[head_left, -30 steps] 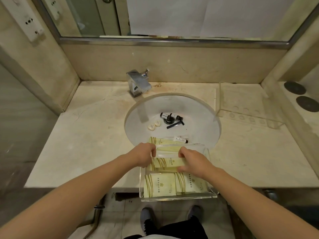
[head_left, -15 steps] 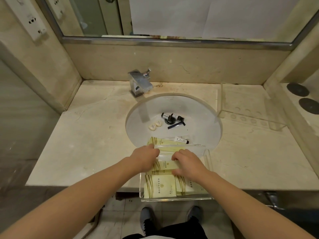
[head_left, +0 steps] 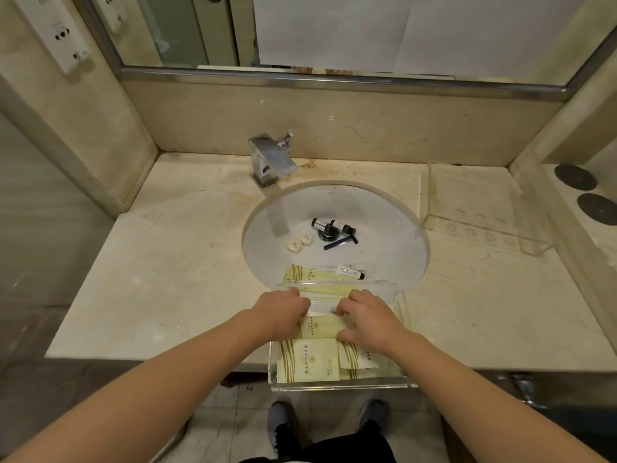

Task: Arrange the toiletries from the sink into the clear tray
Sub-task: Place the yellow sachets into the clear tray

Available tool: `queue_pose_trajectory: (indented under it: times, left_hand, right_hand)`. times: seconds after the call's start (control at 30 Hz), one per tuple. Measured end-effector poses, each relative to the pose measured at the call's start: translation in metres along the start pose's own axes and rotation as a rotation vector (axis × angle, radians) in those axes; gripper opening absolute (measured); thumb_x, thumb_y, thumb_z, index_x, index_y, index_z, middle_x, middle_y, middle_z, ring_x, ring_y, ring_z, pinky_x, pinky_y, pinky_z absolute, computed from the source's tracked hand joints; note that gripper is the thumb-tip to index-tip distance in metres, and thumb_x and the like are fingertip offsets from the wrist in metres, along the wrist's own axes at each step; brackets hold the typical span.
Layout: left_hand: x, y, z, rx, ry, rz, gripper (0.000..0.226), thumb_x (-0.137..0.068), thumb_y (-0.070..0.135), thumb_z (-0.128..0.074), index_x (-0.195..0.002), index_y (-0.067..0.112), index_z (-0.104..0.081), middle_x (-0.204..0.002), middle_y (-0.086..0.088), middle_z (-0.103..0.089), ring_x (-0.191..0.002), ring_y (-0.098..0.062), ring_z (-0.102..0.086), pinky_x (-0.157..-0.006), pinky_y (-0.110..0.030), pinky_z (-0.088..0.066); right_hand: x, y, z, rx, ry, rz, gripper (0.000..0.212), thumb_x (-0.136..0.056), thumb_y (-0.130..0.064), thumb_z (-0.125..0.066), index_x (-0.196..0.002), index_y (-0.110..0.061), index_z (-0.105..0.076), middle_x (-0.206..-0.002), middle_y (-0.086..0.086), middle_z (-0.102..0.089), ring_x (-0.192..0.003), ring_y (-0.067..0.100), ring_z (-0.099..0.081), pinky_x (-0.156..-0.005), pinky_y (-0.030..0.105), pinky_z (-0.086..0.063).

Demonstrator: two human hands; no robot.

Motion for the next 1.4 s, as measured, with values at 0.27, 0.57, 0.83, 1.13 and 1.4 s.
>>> queue_pose_trajectory:
  times: [0.27, 0.57, 0.83, 1.13, 1.4]
  left_hand:
    - [-0.008, -0.008, 0.017, 0.333, 0.220, 0.077, 0.014, -0.086, 0.021, -0.053, -0.094, 0.017, -0.062, -0.095, 0.000, -0.066, -0.087, -0.021, -0.061, -0.076, -0.036, -0.054]
    - [-0.044, -0.049, 0.034, 0.840, 0.376, 0.402, 0.010, -0.088, 0.010, -0.052, -0.086, 0.015, -0.060, -0.093, -0.003, -0.065, -0.090, -0.024, -0.062, -0.076, -0.029, -0.048]
    - [-0.090, -0.071, 0.028, 0.962, 0.175, 0.576, 0.010, -0.090, 0.006, -0.048, -0.088, 0.007, -0.059, -0.092, -0.015, -0.057, -0.086, -0.032, -0.058, -0.085, -0.039, -0.054]
    - [-0.124, -0.064, 0.005, 1.114, -0.048, 0.685, 0.017, -0.095, 0.001, -0.034, -0.093, 0.011, -0.048, -0.098, -0.008, -0.045, -0.099, -0.029, -0.045, -0.087, -0.038, -0.049]
    - [-0.136, -0.073, -0.007, 0.953, -0.144, 0.630, 0.056, -0.088, 0.000, -0.045, -0.142, 0.008, -0.031, -0.118, -0.018, -0.056, -0.098, -0.031, -0.060, -0.080, -0.039, -0.054]
  right_hand:
    - [-0.005, 0.000, 0.010, -0.036, 0.296, 0.011, 0.024, -0.090, -0.040, -0.055, -0.102, -0.020, -0.062, -0.100, -0.006, -0.061, -0.096, 0.015, -0.053, -0.079, 0.027, -0.041]
    - [-0.046, 0.017, 0.043, -0.246, 0.360, -0.208, 0.009, -0.090, -0.025, -0.056, -0.093, -0.018, -0.061, -0.088, -0.005, -0.061, -0.084, 0.015, -0.054, -0.068, 0.031, -0.047]
    - [-0.094, 0.049, 0.032, -0.376, -0.116, -0.386, 0.018, -0.085, -0.025, -0.059, -0.102, -0.017, -0.060, -0.100, -0.001, -0.060, -0.095, 0.021, -0.057, -0.084, 0.036, -0.050]
    - [-0.140, 0.061, 0.015, -0.325, -0.472, -0.315, 0.039, -0.090, -0.028, -0.057, -0.125, -0.013, -0.055, -0.130, 0.004, -0.054, -0.118, 0.024, -0.053, -0.100, 0.035, -0.044]
    - [-0.160, 0.058, -0.012, -0.198, -0.530, -0.198, 0.045, -0.085, -0.028, -0.057, -0.128, -0.016, -0.052, -0.127, 0.005, -0.057, -0.114, 0.025, -0.055, -0.097, 0.036, -0.046]
Point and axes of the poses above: each hand's wrist, its own x-axis away from the middle knuckle, its own z-axis out of the back of the hand, y = z × x, the point moved 1 cm from there along -x, towards the middle knuckle
